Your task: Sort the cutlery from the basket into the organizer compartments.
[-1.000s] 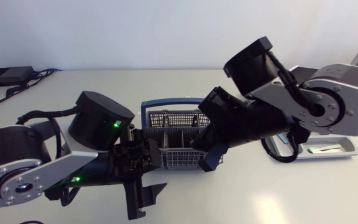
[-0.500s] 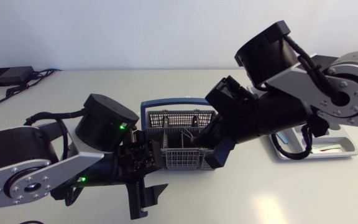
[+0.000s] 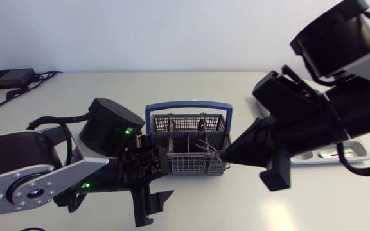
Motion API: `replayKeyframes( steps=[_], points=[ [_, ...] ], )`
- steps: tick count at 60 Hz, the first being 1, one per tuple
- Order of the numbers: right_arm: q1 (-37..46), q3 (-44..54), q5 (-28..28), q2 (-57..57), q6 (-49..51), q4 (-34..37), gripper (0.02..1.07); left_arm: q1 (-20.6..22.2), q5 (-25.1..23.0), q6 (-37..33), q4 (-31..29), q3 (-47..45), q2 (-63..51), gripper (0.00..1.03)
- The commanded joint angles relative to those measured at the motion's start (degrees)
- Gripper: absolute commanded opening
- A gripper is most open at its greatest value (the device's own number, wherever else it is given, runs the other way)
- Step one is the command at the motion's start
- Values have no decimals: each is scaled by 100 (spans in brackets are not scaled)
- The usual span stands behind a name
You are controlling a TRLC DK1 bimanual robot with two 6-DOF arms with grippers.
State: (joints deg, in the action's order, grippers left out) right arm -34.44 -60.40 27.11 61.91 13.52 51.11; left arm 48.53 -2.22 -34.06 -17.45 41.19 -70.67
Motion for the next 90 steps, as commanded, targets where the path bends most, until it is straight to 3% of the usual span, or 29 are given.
replayKeyframes(
  steps=[1, 18, 25, 37, 43, 53, 60, 69, 90],
  points=[
    [209, -174, 259, -294, 116, 312, 8, 104, 90, 137, 40, 65, -122, 88],
    [1607, -226, 927, -742, 837, 1524, 8, -46, 169, 146, 40, 188, -104, 88],
    [2855, -191, 848, -707, 1311, 2008, 8, -116, 169, 137, 31, 232, -69, 88],
    [4402, 108, 400, -417, 1812, 2069, 8, -107, 169, 146, 31, 258, -69, 88],
    [4788, 336, 75, -329, 1795, 1753, 8, -107, 169, 137, 31, 240, -52, 88],
    [5228, 758, -1006, -250, 1531, 690, 8, -142, 169, 137, 14, 196, 27, 88],
    [5588, 819, -1226, 40, 1522, 312, 8, -178, 169, 137, 5, 205, 71, 88],
    [5738, 1092, -2114, 436, 1425, -690, 8, -178, 169, 137, 14, 153, 80, 88],
    [5975, 899, -3318, 1781, 1197, -1736, 8, -336, 160, 67, -48, 21, 291, 88]
  ],
)
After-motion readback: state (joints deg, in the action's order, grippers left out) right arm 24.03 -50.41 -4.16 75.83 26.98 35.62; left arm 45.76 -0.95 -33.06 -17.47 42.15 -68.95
